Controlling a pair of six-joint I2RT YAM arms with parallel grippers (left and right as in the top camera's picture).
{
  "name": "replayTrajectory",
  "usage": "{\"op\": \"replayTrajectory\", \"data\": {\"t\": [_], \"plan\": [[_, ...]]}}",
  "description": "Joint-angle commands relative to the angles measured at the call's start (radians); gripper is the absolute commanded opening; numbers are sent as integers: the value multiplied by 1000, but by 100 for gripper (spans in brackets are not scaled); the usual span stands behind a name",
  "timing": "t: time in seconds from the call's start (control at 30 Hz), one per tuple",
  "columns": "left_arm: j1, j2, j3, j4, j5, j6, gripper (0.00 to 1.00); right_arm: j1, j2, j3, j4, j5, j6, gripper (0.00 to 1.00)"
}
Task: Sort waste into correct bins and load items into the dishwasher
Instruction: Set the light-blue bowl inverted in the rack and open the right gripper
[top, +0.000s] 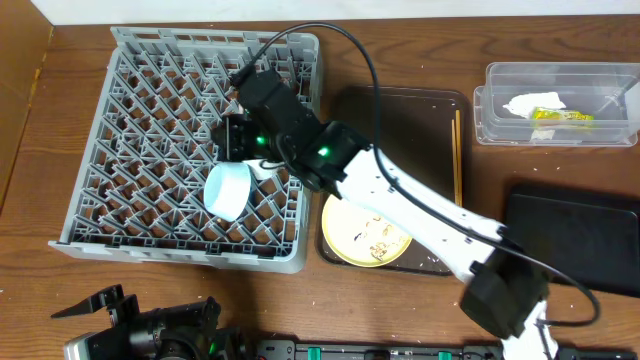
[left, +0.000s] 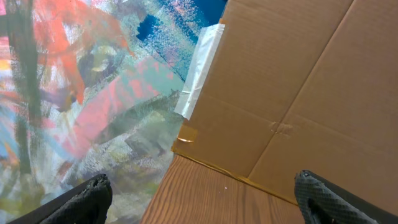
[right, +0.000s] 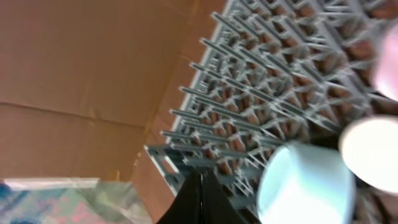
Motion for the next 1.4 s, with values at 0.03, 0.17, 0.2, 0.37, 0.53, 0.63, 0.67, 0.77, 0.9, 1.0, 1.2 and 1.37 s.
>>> {"op": "replayTrajectory", "data": {"t": [0.03,0.17,0.2,0.37,0.53,0.63,0.67,0.77,0.9,1.0,1.2,1.37], "plan": [[2,-5,18,4,-51,6,95,-1,118,-1,82,-139,67,1],[2,-5,18,4,-51,6,95,4,169,-1,111,-198,76,1],[2,-5,18,4,-51,6,95,6,177,-1,111,-220,76,1],[2,-5,18,4,-52,6,95,34,188,-1,47,-176,76,1],[2,-5,18,4,-52,6,95,59,188,-1,-71,-50,75,1],[2,-5,18,4,-52,6,95,60,188,-1,-128,0,75,1],[2,-5,18,4,-51,6,95,60,187,-1,-143,14,75,1],[2,-5,18,4,-51,6,95,57,183,-1,-178,39,75,1],[2,-5,18,4,-51,6,95,55,150,-1,-200,39,66,1],[2,-5,18,4,-51,6,95,58,118,-1,-227,90,43,1],[2,-5,18,4,-51,6,95,62,20,-1,-241,100,-51,1],[2,-5,18,4,-51,6,95,19,-116,-1,-327,212,-136,34]]}}
